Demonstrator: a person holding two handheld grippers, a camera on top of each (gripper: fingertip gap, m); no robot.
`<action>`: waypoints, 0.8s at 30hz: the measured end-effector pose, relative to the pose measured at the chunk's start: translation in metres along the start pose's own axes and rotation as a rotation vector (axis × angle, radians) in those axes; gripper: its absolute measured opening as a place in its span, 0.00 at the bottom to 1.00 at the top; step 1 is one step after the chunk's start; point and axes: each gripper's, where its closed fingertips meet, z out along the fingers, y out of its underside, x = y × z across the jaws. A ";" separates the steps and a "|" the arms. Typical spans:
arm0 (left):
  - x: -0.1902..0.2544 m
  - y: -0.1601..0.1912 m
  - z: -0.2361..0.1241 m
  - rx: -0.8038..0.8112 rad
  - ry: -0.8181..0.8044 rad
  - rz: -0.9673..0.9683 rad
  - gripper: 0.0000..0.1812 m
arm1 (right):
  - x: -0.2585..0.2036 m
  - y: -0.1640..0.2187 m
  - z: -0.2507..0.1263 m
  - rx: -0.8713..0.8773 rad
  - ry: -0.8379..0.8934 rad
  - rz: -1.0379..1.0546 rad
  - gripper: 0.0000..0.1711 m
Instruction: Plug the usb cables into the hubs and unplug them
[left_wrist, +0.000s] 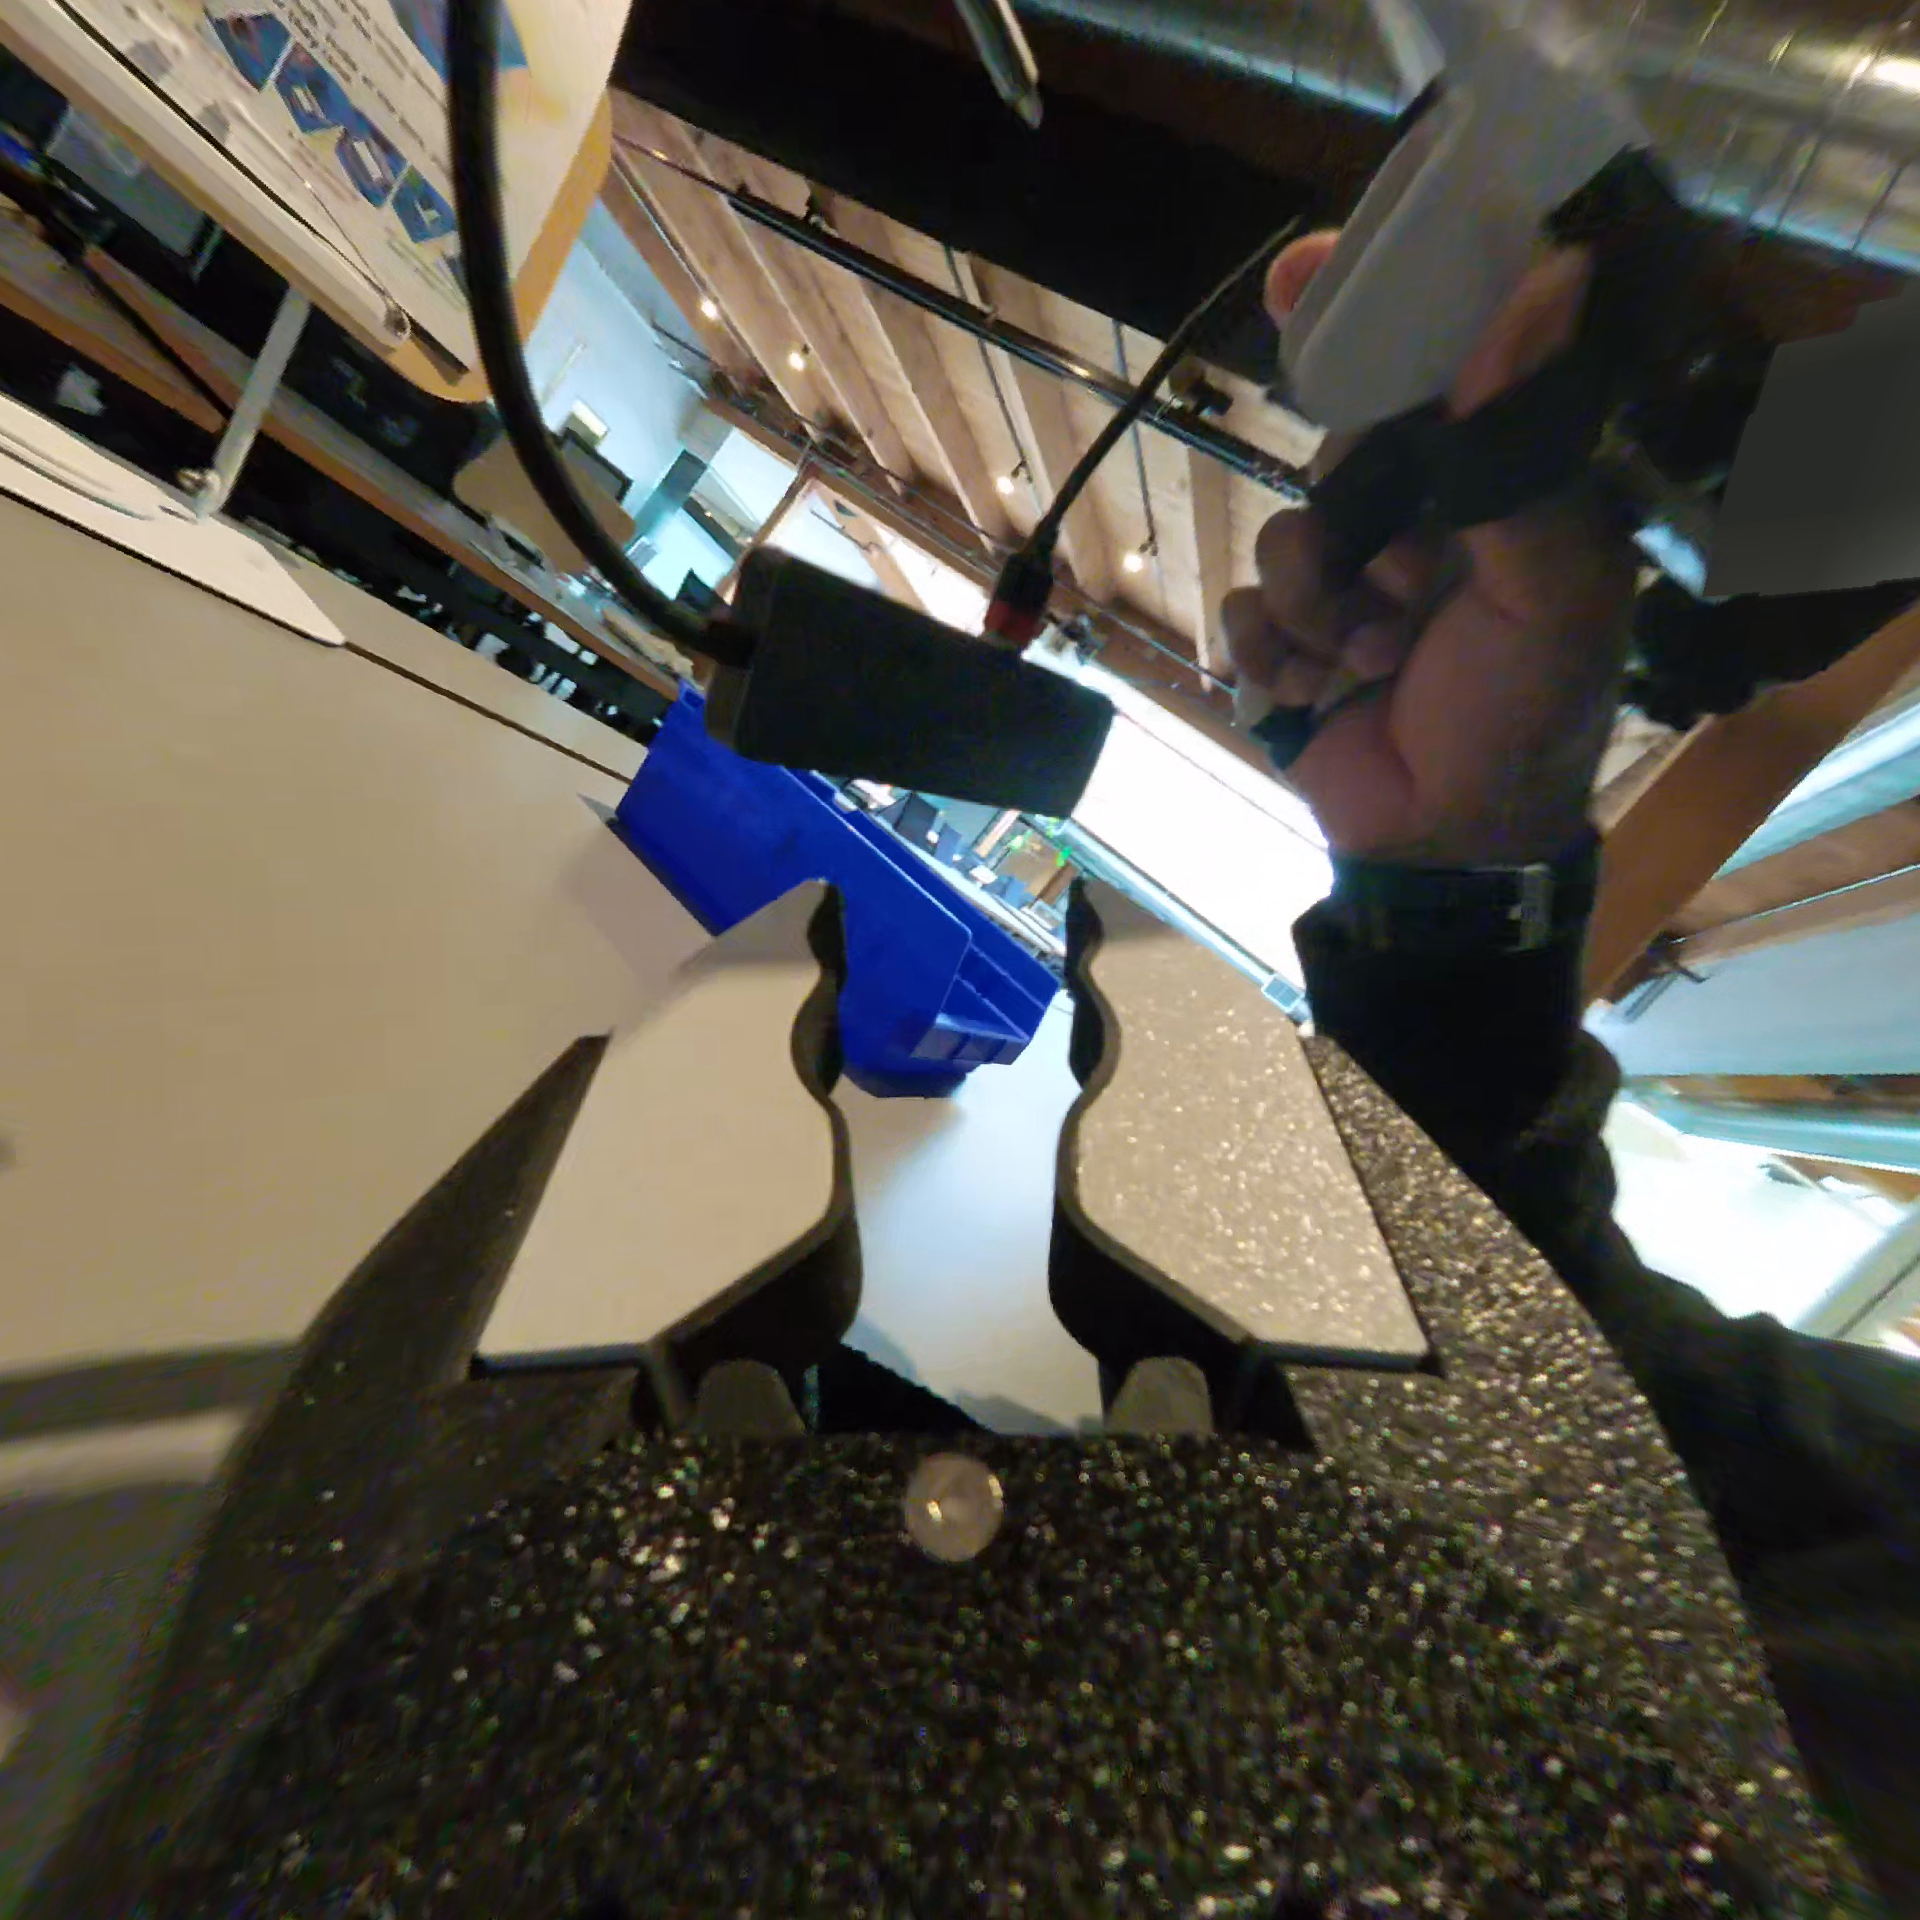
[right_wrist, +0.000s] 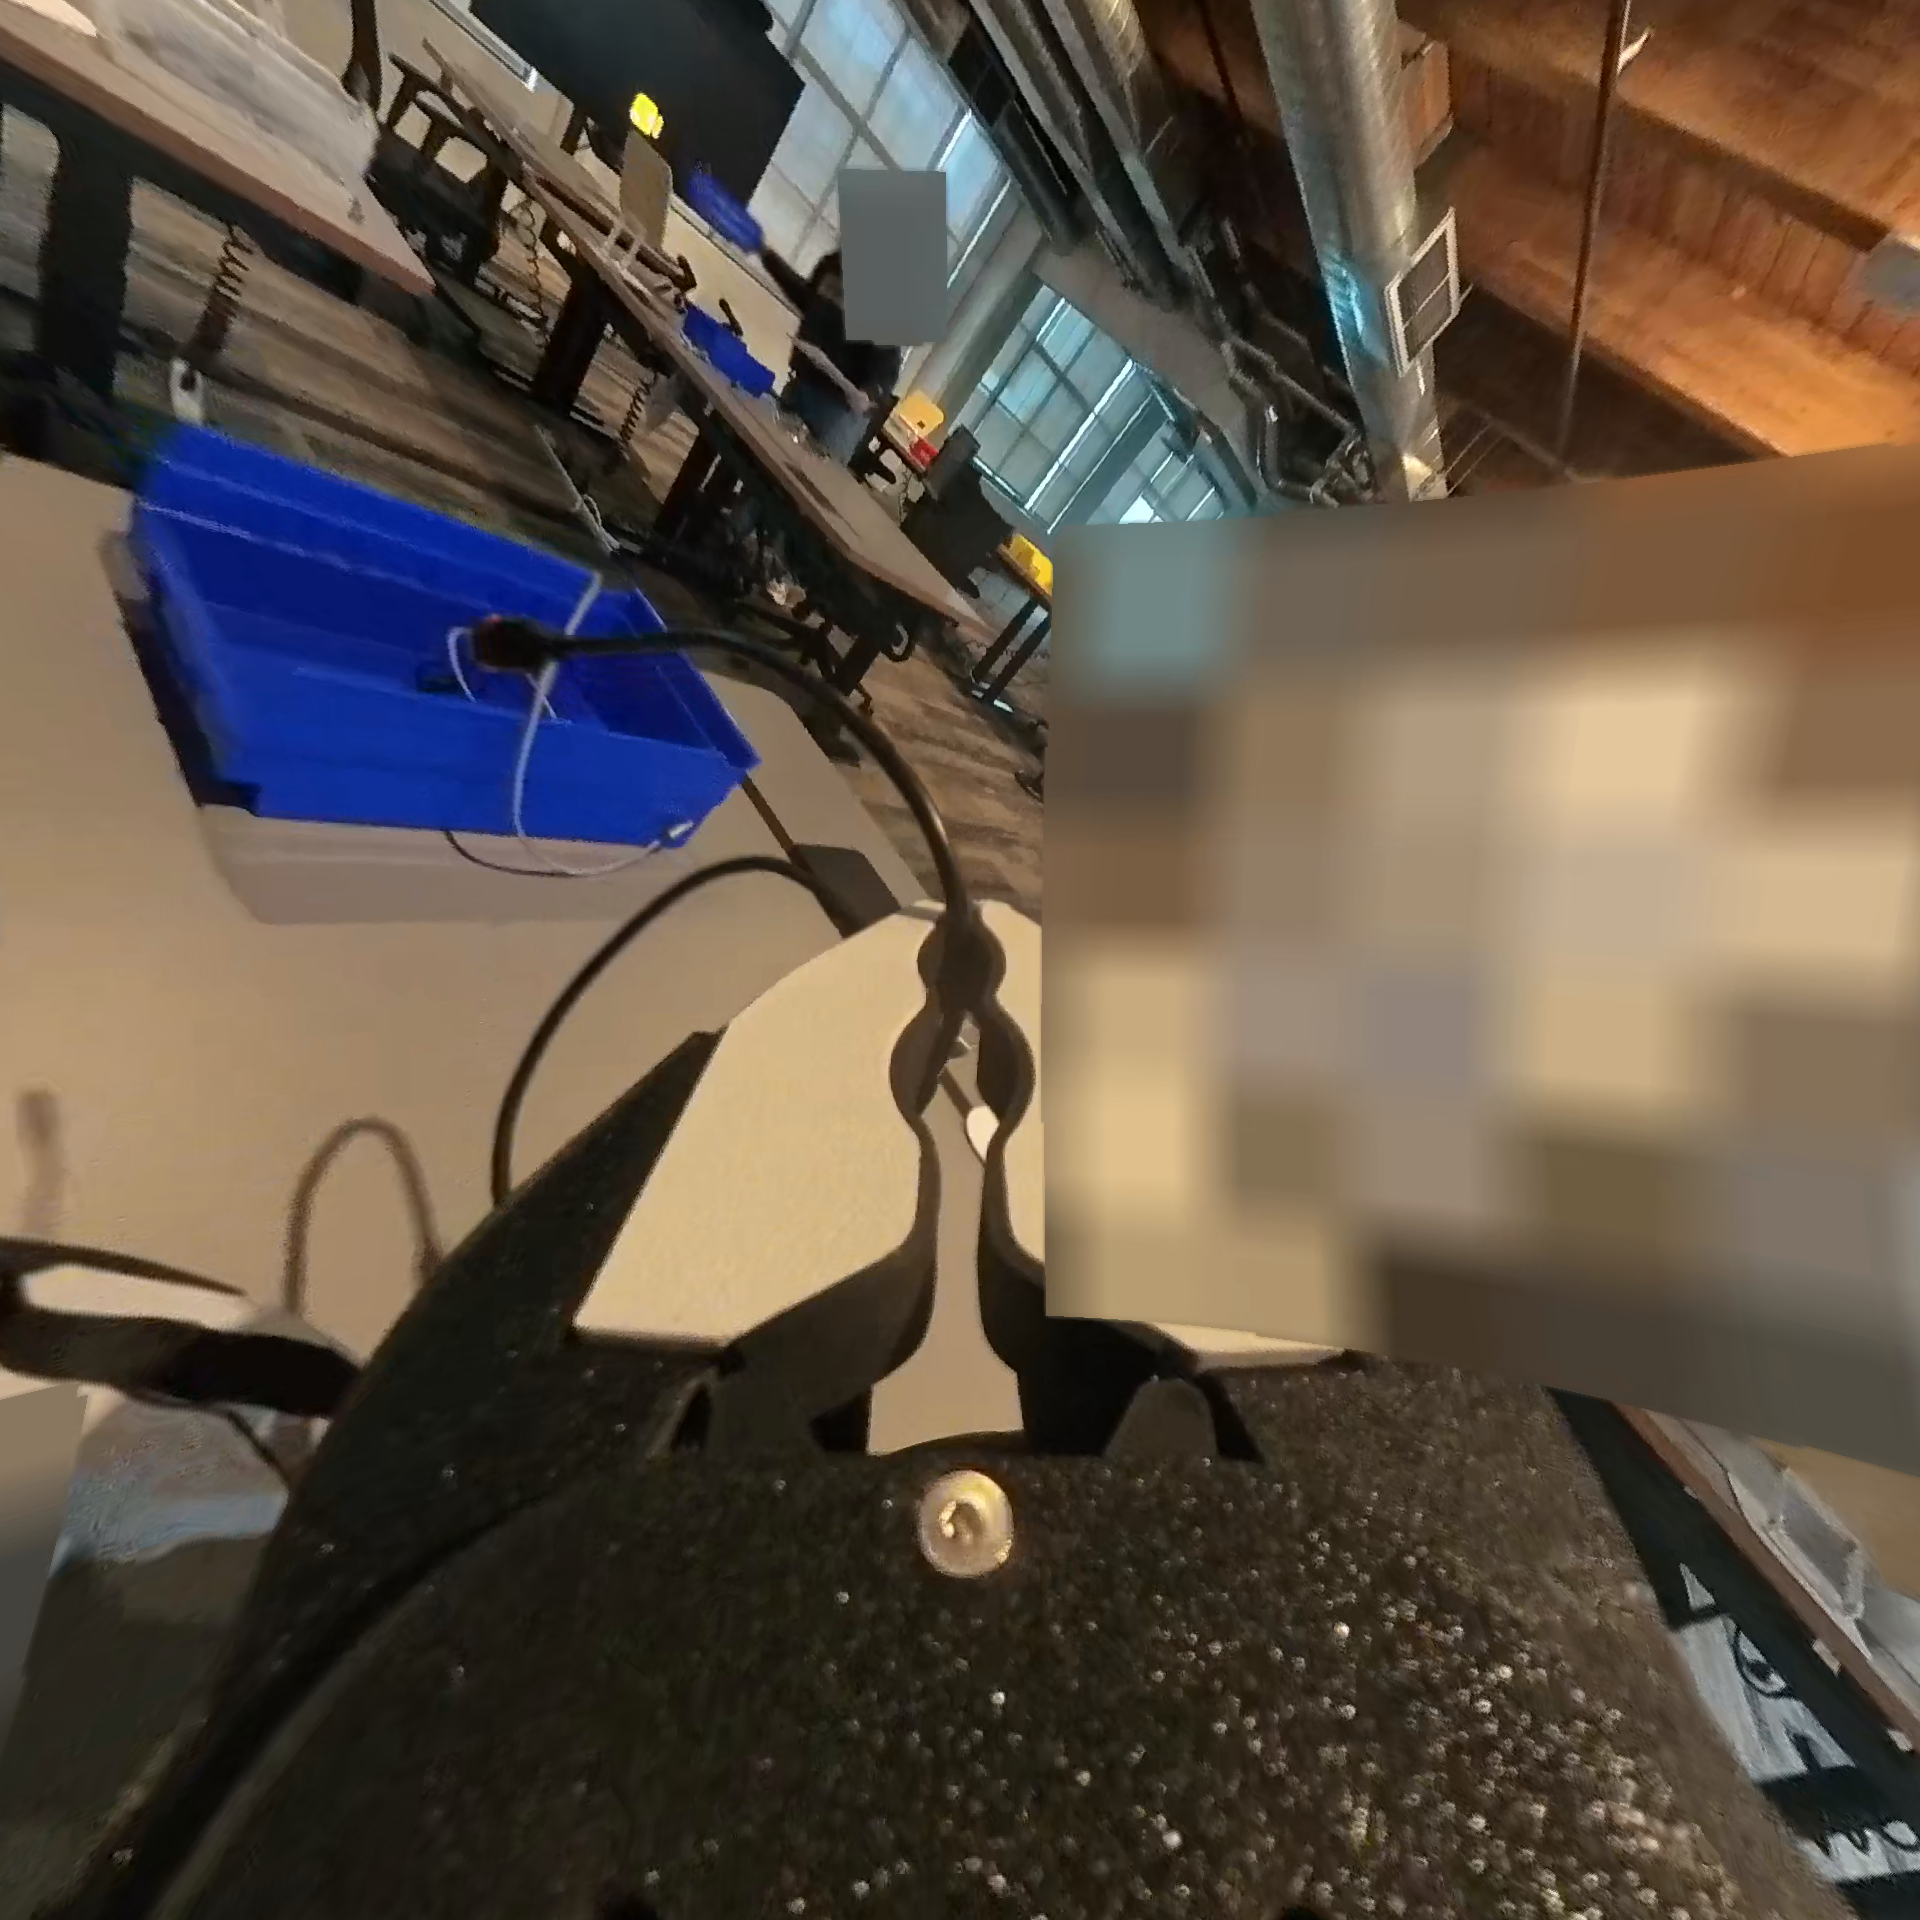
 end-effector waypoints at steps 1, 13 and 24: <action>0.002 0.002 0.001 0.000 -0.006 0.008 0.23 | -0.003 -0.006 -0.003 0.010 0.000 0.005 0.00; 0.034 -0.013 -0.013 0.259 0.344 -0.253 0.09 | -0.026 0.006 -0.046 0.071 0.015 0.225 0.00; 0.003 -0.024 0.006 0.030 0.179 0.126 0.06 | -0.014 0.115 -0.062 0.043 -0.107 0.777 0.10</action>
